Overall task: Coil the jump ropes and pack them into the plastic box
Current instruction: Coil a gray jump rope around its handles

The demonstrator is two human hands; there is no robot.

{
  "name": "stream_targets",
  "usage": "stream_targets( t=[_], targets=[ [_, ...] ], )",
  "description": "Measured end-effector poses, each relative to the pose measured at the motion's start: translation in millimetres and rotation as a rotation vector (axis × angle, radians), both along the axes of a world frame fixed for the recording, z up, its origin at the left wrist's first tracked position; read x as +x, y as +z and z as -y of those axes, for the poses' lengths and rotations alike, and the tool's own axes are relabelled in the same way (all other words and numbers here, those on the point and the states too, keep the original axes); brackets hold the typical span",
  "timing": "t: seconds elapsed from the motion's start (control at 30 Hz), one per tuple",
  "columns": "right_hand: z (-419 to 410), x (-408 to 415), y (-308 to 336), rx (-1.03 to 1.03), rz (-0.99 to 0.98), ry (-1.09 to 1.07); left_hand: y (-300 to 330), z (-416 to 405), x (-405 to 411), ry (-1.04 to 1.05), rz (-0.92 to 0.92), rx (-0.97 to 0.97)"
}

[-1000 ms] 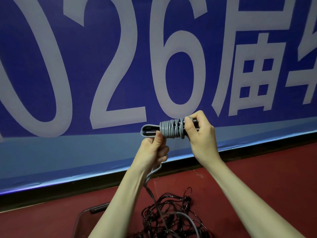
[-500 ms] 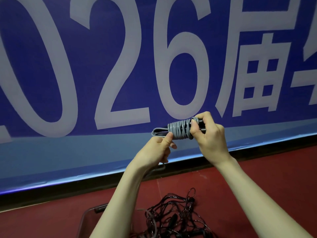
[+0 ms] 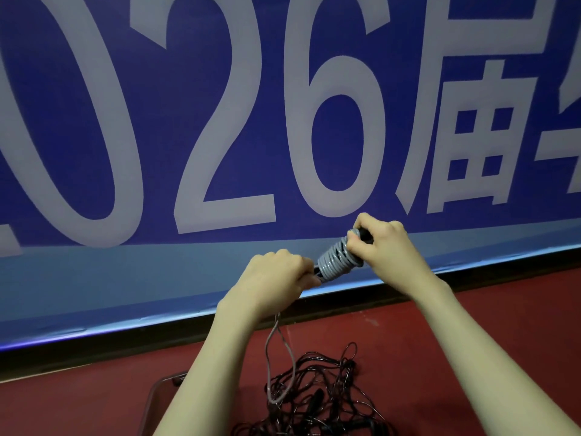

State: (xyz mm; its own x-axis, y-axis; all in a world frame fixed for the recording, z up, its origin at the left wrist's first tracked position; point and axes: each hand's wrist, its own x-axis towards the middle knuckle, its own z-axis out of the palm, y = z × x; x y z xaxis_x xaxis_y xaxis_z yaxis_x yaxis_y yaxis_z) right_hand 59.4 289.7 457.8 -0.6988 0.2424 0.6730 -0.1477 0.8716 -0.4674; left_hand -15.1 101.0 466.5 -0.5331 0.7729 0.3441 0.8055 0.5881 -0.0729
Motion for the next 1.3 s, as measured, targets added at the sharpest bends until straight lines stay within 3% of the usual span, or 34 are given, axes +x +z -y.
stream_targets(
  t=[0.13,0.4,0.53,0.6,0.7,0.83,1.03,1.2,1.3],
  targets=[
    [-10,8,2,-0.22,0.147,0.138,-6,5,-11,-0.227,0.015,0.131],
    [-17,16,9,-0.505,0.267,0.369,-13,4,-9,-0.333,0.468,0.381],
    [-15,14,6,-0.659,0.216,0.475,-15,2,-8,-0.345,0.639,0.53],
    [-10,11,4,-0.75,0.178,0.538,-13,0,-4,-0.472,0.819,0.666],
    [2,6,7,-0.893,0.102,0.611,-12,-8,3,-0.511,0.897,0.879],
    [11,-1,8,-1.02,-0.011,0.559,-13,-24,6,-0.33,1.095,1.109],
    [13,-11,-1,-1.139,-0.138,0.456,-10,-35,5,-0.359,1.616,1.355],
    [11,-18,-4,-1.146,-0.299,0.293,-10,-38,7,-0.384,1.414,1.305],
    [6,-22,-9,-0.964,-0.376,0.15,-10,-37,5,-0.358,1.309,1.213]
  ],
)
